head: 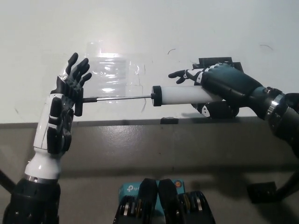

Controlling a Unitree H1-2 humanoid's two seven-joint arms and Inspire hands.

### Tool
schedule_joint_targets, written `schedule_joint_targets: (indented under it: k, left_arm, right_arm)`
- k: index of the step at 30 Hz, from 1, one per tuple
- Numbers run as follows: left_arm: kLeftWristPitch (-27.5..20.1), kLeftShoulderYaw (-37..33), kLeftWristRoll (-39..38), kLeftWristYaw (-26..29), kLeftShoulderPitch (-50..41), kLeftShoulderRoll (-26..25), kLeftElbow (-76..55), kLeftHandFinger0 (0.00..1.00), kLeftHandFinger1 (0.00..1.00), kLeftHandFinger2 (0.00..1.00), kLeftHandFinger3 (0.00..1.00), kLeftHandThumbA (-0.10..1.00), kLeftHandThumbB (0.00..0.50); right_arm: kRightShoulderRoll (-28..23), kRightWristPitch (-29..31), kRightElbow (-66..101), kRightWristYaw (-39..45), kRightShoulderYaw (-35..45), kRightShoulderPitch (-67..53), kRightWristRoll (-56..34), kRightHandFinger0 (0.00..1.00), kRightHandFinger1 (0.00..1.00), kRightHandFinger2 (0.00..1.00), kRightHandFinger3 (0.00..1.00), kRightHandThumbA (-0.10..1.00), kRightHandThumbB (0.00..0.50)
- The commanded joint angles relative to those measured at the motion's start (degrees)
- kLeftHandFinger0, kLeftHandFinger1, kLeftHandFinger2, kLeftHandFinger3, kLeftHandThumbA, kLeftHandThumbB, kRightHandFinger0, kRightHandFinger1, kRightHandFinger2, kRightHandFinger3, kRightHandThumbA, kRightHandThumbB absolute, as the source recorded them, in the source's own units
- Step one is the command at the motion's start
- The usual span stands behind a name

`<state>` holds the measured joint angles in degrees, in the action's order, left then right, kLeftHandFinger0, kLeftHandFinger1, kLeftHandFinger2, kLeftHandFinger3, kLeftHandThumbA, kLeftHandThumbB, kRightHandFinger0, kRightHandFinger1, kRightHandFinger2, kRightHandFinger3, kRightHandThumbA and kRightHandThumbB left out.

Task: The robot uses right hand to pick up a small white air pumper and uses its left hand to compress it, and then puts it on the desk

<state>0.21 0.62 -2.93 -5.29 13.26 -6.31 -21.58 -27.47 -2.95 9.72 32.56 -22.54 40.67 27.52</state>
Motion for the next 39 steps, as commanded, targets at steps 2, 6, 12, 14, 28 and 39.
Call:
schedule_joint_targets:
  k: [2,6,12,14,28,39]
  left_arm:
    - [-1.7,0.0,1.3,0.3,1.6,-0.3,0.0,1.0,1.0,1.0,1.0,1.0,0.232]
    - [-1.1,0.1,1.2,0.3,1.9,-0.2,0.1,1.0,1.0,1.0,1.0,1.0,0.223]
    - [-1.5,0.4,0.8,0.2,2.5,-0.3,0.6,1.0,1.0,1.0,1.0,1.0,0.217]
    - [-0.9,0.4,0.7,0.2,2.6,-0.2,0.2,1.0,1.0,1.0,1.0,1.0,0.224]
    - [-0.2,-0.6,1.4,0.5,4.1,1.5,-0.2,1.0,1.0,1.0,1.0,1.0,0.248]
    - [-0.6,-1.8,2.8,0.5,5.7,2.7,-0.5,1.0,1.0,1.0,1.0,1.0,0.239]
  right_arm:
    - [0.3,0.1,1.2,0.3,1.6,1.8,-0.6,0.0,0.48,0.76,0.89,-0.1,0.131]
    - [0.8,1.3,0.6,0.0,1.9,1.7,-1.8,0.0,0.43,0.75,0.82,-0.1,0.129]
    - [1.3,2.8,-0.1,-0.3,1.9,1.8,-2.5,0.0,0.42,0.76,0.82,-0.1,0.143]
    - [1.5,1.5,0.3,0.5,1.8,2.0,-2.3,0.0,0.42,0.76,0.83,-0.1,0.126]
    - [5.6,1.2,-0.4,1.0,0.5,2.6,-1.6,0.02,0.51,0.78,0.87,-0.1,0.141]
    - [8.6,0.0,-1.0,2.2,-1.0,3.5,0.0,0.02,0.49,0.76,0.88,-0.1,0.145]
